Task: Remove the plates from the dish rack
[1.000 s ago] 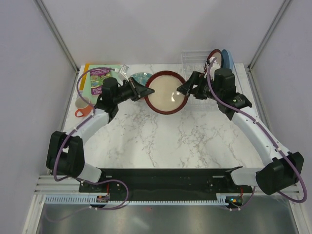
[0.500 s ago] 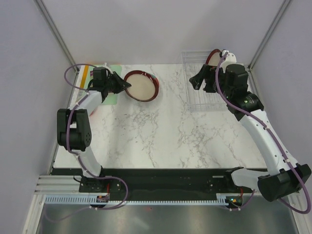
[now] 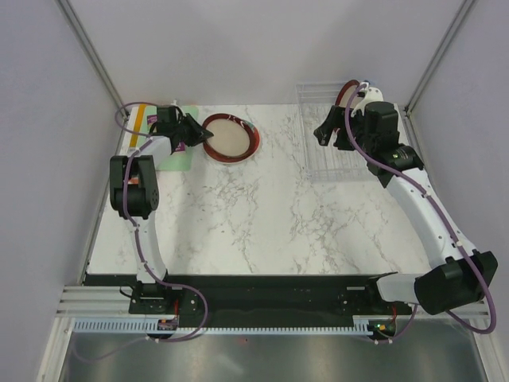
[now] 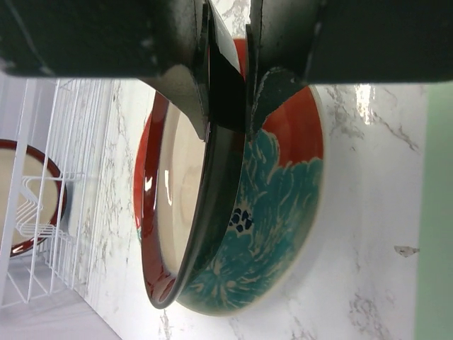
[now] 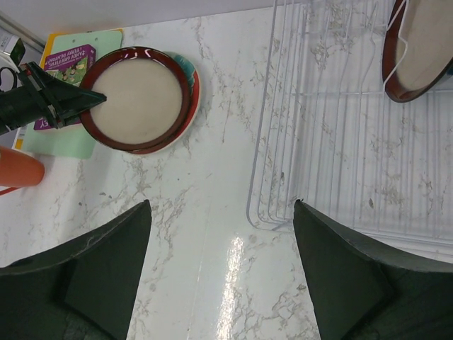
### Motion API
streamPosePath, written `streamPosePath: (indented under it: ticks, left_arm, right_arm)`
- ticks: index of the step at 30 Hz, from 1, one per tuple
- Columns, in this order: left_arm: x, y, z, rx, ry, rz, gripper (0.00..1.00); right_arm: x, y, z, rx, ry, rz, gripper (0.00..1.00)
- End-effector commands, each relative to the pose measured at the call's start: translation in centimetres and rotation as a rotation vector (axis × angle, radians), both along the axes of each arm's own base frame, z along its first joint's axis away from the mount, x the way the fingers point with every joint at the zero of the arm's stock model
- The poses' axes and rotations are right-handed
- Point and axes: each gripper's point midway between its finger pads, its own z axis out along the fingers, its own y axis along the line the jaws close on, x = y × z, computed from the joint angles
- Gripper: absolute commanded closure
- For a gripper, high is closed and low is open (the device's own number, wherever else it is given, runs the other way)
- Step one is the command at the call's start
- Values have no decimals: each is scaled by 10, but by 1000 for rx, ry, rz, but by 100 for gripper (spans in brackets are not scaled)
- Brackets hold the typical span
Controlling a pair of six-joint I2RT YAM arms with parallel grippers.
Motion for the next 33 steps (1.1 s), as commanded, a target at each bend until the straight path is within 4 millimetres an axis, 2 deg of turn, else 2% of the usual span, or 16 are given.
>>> streamPosePath:
  ticks: [1,7,10,13,16,17,20,21,22,23,29,32,33]
  left_arm:
    - [26,-13,59,-76,-167,-61,98]
    - [25,-15,36,-83,-135,-76,98]
    - [22,-17,22,-91,-106,-90,91]
    - [18,-18,8,-90,-74,-94,89]
    - [13,-17,-2,-82,-45,-96,72]
    - [13,-17,-4,-80,-39,-94,61]
    - [8,-15,-11,-57,-15,-98,48]
    - [9,-14,-11,-50,-16,-101,23]
    - [4,-14,-17,-39,14,-109,4]
    - [3,-13,-18,-33,19,-113,0]
    - [-6,-2,-28,46,67,-91,0]
    - [-10,11,-30,134,97,-52,0]
    - [-8,15,-25,173,86,-49,0]
  right_arm:
    - [4,-1,6,-10,-24,16,12]
    - [5,-3,1,-10,-12,20,12]
    - [7,-5,2,-12,-15,12,12]
    - [7,-5,4,-13,-19,13,12]
    - [7,-6,6,-10,-23,9,12]
    - [6,-6,6,-10,-23,11,12]
    - [6,-6,8,-8,-29,10,11]
    - [6,-6,8,-7,-27,11,11]
    - [6,-6,8,-6,-28,9,11]
    - [5,-5,10,-4,-32,14,11]
    - [6,-7,12,-12,-38,11,11]
    - [11,-20,13,-65,-44,-44,11]
    - [12,-27,18,-91,-48,-73,11]
